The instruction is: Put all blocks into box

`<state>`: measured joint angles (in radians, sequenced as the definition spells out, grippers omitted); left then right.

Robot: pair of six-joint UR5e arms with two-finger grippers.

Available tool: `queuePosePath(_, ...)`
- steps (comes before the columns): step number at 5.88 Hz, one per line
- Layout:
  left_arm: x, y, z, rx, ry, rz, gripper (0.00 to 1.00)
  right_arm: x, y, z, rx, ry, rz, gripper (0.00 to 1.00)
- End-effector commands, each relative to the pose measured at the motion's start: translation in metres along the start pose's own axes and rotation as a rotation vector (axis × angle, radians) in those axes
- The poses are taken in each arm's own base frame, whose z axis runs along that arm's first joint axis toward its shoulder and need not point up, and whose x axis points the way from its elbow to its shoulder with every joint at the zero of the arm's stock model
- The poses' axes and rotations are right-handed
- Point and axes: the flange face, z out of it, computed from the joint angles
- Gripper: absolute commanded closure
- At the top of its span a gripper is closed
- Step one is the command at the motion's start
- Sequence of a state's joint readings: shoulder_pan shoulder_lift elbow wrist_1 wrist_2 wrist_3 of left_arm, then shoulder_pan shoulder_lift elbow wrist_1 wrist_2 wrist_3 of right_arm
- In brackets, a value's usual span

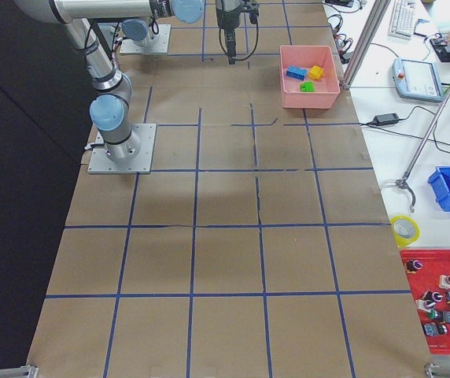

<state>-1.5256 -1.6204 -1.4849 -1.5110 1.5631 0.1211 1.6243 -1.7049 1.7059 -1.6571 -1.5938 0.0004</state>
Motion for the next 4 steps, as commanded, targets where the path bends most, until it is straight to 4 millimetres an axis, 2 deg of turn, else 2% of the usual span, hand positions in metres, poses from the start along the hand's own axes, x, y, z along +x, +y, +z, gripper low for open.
queuePosePath(1,-0.0004,0.0001,-0.0002,0.0,0.0,-0.002,0.01,-0.0002,0.0006,0.0005,-0.002,-0.002,-0.001,0.0)
queuePosePath(4,0.0002,0.0002,-0.0003,0.0,-0.002,0.001,0.01,0.0005,0.0028,-0.0037,0.005,0.005,0.0,0.0)
